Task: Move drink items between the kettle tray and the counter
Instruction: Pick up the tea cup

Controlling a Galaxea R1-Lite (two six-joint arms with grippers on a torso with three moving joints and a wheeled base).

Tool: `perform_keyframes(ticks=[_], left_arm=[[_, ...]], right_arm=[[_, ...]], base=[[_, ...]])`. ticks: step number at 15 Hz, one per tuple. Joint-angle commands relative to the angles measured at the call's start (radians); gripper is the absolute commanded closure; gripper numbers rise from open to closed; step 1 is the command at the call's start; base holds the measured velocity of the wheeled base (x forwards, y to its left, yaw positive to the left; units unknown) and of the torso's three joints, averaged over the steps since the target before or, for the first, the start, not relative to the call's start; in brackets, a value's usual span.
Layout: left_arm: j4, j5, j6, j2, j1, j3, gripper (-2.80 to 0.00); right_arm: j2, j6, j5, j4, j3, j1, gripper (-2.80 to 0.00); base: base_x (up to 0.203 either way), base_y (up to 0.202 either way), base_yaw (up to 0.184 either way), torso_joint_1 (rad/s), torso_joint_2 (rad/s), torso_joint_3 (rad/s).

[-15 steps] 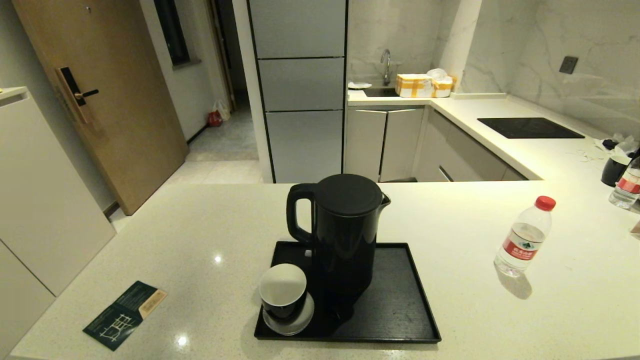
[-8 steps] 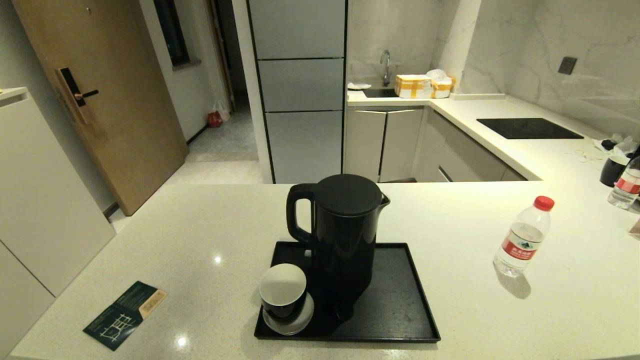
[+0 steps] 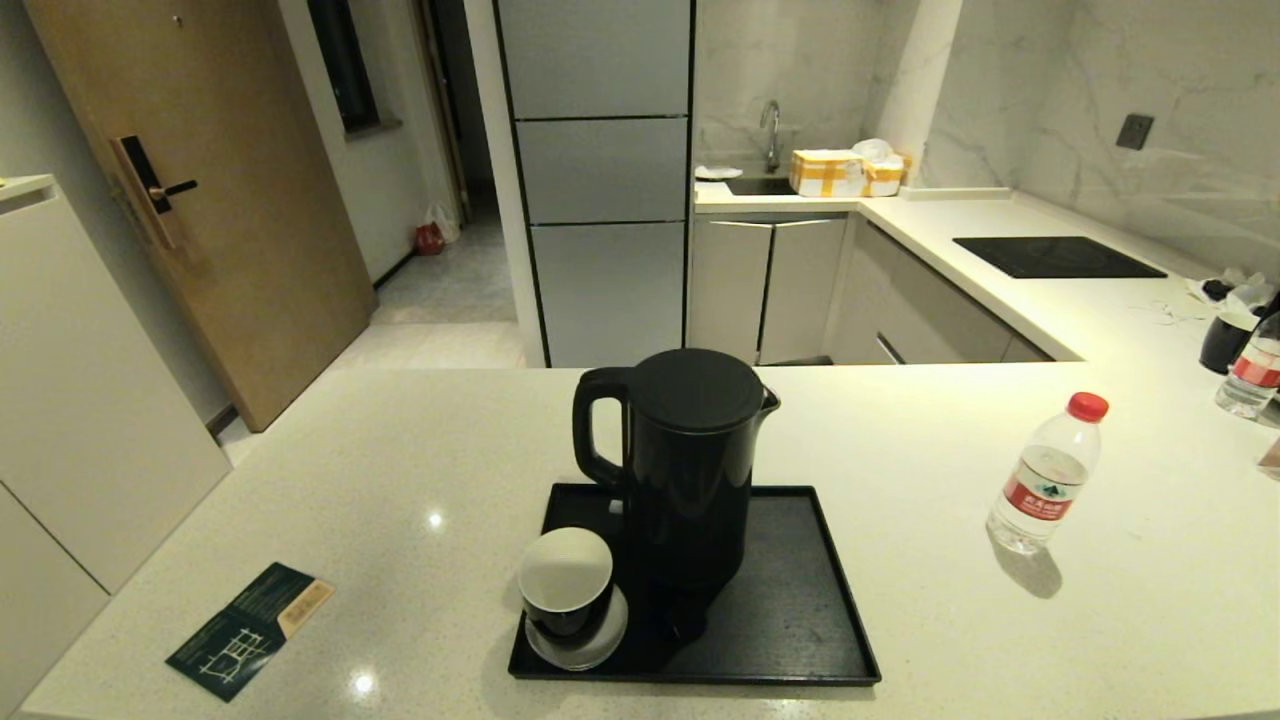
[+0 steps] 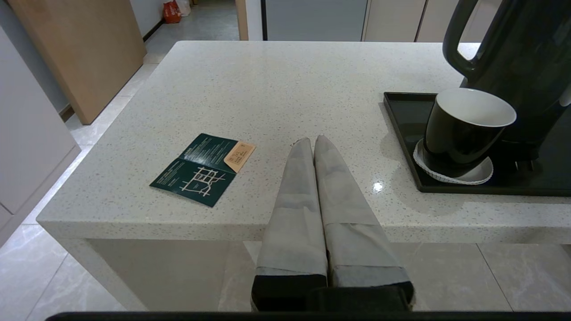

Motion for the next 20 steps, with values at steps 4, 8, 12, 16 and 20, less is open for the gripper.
perform_keyframes(ticks=[4, 8, 12, 16, 20], left_arm=[[0.000, 0.001, -0.001, -0.002, 0.000, 0.002, 0.00], [0.000, 0.001, -0.001, -0.002, 0.000, 0.002, 0.00], [0.001, 0.001, 0.001, -0.002, 0.000, 0.001, 0.00], [0.014, -0.009, 0.061, -0.001, 0.000, -0.023, 0.00], [0.115, -0.049, 0.006, 0.192, -0.006, -0.403, 0.00]], right_arm=[[-0.002, -0.029, 0.009, 0.359, -0.001, -0.001, 0.00], [-0.002, -0.034, 0.004, 0.349, 0.003, -0.001, 0.00], [-0.002, -0.034, 0.004, 0.349, 0.003, -0.001, 0.00], [-0.002, -0.033, 0.004, 0.349, 0.003, -0.001, 0.00], [-0.002, -0.033, 0.004, 0.349, 0.003, -0.001, 0.00]], base=[[0.000, 0.000, 0.000, 0.000, 0.00, 0.000], [0.000, 0.000, 0.000, 0.000, 0.00, 0.000], [0.000, 0.000, 0.000, 0.000, 0.00, 0.000], [0.000, 0.000, 0.000, 0.000, 0.00, 0.000], [0.000, 0.000, 0.000, 0.000, 0.00, 0.000]])
